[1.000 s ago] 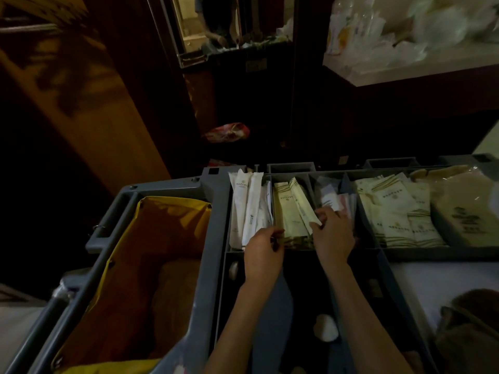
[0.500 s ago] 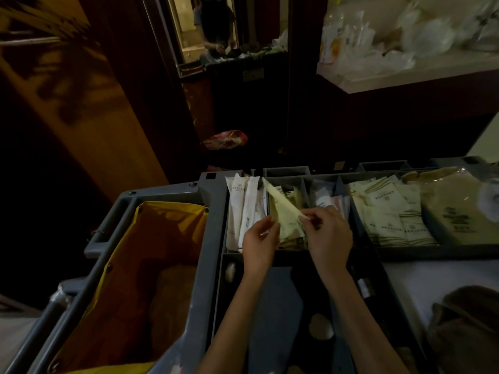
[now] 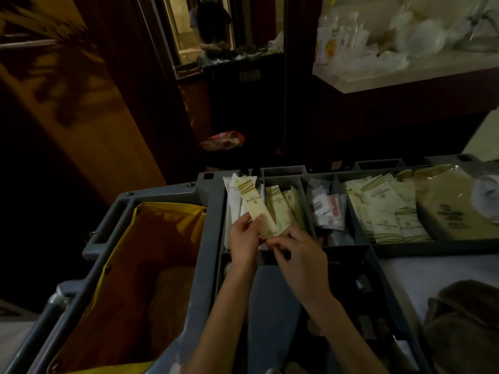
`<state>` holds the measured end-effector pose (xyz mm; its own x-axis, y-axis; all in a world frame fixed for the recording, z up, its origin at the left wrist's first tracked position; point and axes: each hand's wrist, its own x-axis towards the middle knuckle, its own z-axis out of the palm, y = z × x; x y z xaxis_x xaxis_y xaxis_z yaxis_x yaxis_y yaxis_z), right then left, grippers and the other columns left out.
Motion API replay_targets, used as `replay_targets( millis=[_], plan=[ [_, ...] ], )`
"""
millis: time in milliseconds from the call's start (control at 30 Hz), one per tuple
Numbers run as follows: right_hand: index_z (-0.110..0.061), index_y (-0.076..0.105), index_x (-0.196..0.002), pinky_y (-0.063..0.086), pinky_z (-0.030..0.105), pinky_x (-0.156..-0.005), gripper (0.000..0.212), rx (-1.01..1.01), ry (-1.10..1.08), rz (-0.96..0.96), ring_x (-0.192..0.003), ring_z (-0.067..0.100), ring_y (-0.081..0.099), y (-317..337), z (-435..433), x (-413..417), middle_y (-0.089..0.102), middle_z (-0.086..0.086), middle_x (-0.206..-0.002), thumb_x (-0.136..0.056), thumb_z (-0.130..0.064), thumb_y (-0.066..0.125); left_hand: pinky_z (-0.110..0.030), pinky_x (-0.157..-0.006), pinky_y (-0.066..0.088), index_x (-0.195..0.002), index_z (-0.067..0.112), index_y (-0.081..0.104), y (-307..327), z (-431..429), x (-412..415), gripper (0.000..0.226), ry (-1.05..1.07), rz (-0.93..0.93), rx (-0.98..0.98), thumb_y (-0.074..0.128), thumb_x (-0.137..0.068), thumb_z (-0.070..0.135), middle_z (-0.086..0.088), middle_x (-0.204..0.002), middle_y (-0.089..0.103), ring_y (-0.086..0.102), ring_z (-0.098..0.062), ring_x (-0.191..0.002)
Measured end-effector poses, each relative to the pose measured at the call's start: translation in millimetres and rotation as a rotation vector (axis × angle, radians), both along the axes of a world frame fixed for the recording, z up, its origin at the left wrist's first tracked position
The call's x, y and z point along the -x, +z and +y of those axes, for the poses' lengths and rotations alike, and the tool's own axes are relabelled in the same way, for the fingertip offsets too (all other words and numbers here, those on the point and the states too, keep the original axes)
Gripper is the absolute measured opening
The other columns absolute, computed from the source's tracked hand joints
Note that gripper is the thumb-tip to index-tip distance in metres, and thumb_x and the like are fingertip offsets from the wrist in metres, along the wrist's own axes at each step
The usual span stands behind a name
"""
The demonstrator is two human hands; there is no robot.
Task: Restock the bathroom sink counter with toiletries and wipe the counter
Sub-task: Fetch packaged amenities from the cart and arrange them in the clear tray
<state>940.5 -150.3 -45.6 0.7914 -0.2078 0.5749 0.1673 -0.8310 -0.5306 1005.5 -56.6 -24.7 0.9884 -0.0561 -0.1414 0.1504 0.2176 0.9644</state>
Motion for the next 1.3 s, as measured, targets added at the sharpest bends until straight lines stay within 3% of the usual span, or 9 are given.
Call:
replay_targets(
  millis=[167,333,400,533,600,700,967,1133,1300],
  plan=[
    [-0.025,0.074,-0.088,0.043,0.010,-0.067,0.023,-0.062,0.090,0.108,-0.079,0.004,0.060,-8.5,-0.7,0.6,0.061,-0.014,-0.084,-0.071,-0.009,0.078,-0.032,-0.072,0.058,-0.104,0.010,0.068,-7.9,6.4,-1.3,0.017,0.011,0.057,0.010,0.054,-0.095,0.007,-0.017,-0.104,0.070,0.068,-0.029,-0.096],
    [-0.024,0.076,-0.085,0.048,0.013,-0.070,0.014,-0.325,0.241,0.175,-0.077,0.001,0.061,-6.6,-13.3,-10.7,0.065,-0.014,-0.082,-0.077,-0.036,0.075,-0.031,-0.067,0.055,-0.109,0.002,0.067,-19.3,14.6,-5.2,0.019,0.066,0.114,-0.022,0.057,-0.093,0.008,-0.019,-0.101,0.070,0.067,-0.030,-0.090],
    [-0.021,0.075,-0.085,0.050,0.016,-0.070,0.015,-0.403,0.185,0.175,-0.075,0.001,0.062,-8.4,-22.0,-24.7,0.067,-0.011,-0.081,-0.080,-0.035,0.073,-0.033,-0.066,0.054,-0.111,0.002,0.066,-23.9,17.4,-6.1,0.021,0.095,0.151,-0.049,0.057,-0.093,0.009,-0.017,-0.102,0.070,0.066,-0.030,-0.092],
    [-0.015,0.072,-0.093,0.042,0.011,-0.064,0.010,-0.363,-0.030,0.184,-0.074,0.007,0.060,-15.5,-35.8,-57.2,0.064,-0.008,-0.084,-0.086,-0.022,0.069,-0.035,-0.070,0.057,-0.109,0.007,0.067,-32.1,21.1,-4.7,0.018,0.129,0.197,-0.071,0.056,-0.094,0.008,-0.010,-0.101,0.069,0.066,-0.026,-0.091],
    [-0.014,0.070,-0.100,0.042,0.015,-0.065,0.015,-0.371,-0.074,0.211,-0.077,0.010,0.059,-21.3,-36.6,-72.5,0.065,-0.002,-0.091,-0.086,-0.020,0.069,-0.036,-0.077,0.056,-0.108,0.005,0.067,-36.5,23.1,-4.9,0.018,0.138,0.203,-0.086,0.057,-0.094,0.006,-0.009,-0.103,0.066,0.065,-0.023,-0.092],
    [-0.013,0.065,-0.111,0.048,0.029,-0.078,0.026,-0.338,-0.103,0.283,-0.095,0.020,0.061,-31.6,-32.1,-92.3,0.061,0.006,-0.109,-0.086,-0.019,0.069,-0.042,-0.087,0.054,-0.105,0.004,0.068,-39.1,23.6,-7.3,0.016,0.154,0.214,-0.115,0.058,-0.092,0.005,-0.004,-0.097,0.067,0.065,-0.024,-0.093],
    [-0.015,0.051,-0.131,0.042,0.041,-0.095,0.038,-0.121,-0.216,0.485,-0.124,0.030,0.044,-27.9,-26.6,-111.0,0.047,0.012,-0.136,-0.095,-0.027,0.054,-0.039,-0.084,0.055,-0.106,0.008,0.067,-42.3,24.5,-8.7,0.016,0.147,0.245,-0.125,0.062,-0.091,0.010,-0.004,-0.095,0.068,0.065,-0.023,-0.092],
    [-0.016,0.040,-0.141,0.042,0.042,-0.097,0.051,-0.126,-0.205,0.594,-0.128,0.033,0.041,-28.2,-29.1,-109.1,0.043,0.013,-0.140,-0.093,-0.024,0.057,-0.040,-0.084,0.055,-0.105,0.013,0.067,-41.3,24.7,-6.1,0.014,0.145,0.234,-0.124,0.061,-0.092,0.011,-0.002,-0.095,0.068,0.066,-0.021,-0.092],
    [-0.017,0.037,-0.143,0.046,0.041,-0.090,0.055,-0.281,-0.168,0.598,-0.117,0.034,0.054,-28.5,-30.6,-108.1,0.050,0.015,-0.135,-0.093,-0.021,0.059,-0.041,-0.087,0.054,-0.103,0.013,0.066,-38.2,23.5,-5.0,0.013,0.147,0.245,-0.118,0.060,-0.092,0.010,-0.005,-0.097,0.068,0.065,-0.023,-0.093]
  ],
)
